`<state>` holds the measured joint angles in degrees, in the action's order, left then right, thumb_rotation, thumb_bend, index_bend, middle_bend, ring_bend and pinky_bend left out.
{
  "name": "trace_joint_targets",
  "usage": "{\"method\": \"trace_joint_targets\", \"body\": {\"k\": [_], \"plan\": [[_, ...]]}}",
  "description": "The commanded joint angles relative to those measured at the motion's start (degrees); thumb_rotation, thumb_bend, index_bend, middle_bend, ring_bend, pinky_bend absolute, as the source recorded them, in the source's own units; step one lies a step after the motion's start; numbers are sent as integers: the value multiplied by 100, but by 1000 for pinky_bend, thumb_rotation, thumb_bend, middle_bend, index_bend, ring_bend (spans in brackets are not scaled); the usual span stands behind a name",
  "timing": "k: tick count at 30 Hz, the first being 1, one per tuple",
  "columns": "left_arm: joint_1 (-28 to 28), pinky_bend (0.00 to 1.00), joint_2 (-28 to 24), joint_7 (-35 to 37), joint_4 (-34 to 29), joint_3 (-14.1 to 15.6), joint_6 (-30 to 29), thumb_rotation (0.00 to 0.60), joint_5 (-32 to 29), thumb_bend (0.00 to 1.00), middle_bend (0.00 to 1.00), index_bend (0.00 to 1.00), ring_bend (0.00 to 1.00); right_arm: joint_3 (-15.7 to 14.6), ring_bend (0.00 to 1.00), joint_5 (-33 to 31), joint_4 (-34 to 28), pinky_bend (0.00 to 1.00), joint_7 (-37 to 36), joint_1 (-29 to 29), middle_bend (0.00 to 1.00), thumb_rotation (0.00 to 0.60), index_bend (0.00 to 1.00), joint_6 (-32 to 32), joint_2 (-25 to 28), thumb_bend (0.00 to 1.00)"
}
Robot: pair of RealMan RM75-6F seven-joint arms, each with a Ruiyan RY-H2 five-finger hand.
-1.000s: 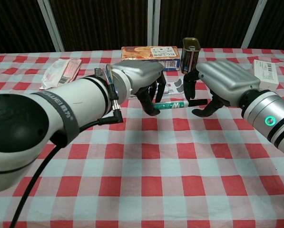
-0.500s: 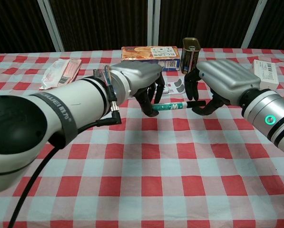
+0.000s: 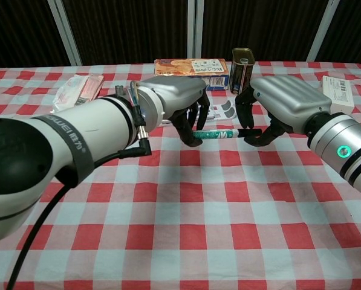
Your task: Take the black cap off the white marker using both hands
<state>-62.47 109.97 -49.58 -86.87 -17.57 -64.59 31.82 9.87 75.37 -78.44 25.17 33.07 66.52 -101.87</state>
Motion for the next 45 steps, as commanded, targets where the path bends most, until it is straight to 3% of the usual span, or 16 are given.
{"method": "trace_joint_targets", "body": {"k": [1,14,21,29,36,41,45], "plan": [[24,978,-42,15,-48,16,-25,600,20,412,605,588,1000,-5,320,15,23,262,-6,-7,633,600,674,28,5,204],[289,978,-383,173,-262,225,-103,600,78,408,605,588,1000,-32,334,19,147,263,-210,-121,652,600,696,137,137,217],[473,977,-351,453,110,462,68,600,238,401,605,588,1000,-66,330,-47,217,263,-300,-287,640,600,698,267,233,198],[634,967,-247,788,583,601,256,600,566,396,586,575,998,-93,310,-91,132,259,-602,-589,582,600,626,514,524,130],[790,952,-332,1132,686,682,451,600,907,234,462,446,978,-121,271,-23,-5,224,-834,-860,535,600,567,834,758,89],[908,952,-436,1220,616,651,357,600,1017,207,437,400,975,-163,265,49,-106,216,-991,-1078,522,600,551,1100,869,82],[1115,938,-663,1297,352,613,-41,600,1217,198,435,397,962,-223,265,206,-227,215,-1120,-1302,519,600,547,1448,1000,80]]}}
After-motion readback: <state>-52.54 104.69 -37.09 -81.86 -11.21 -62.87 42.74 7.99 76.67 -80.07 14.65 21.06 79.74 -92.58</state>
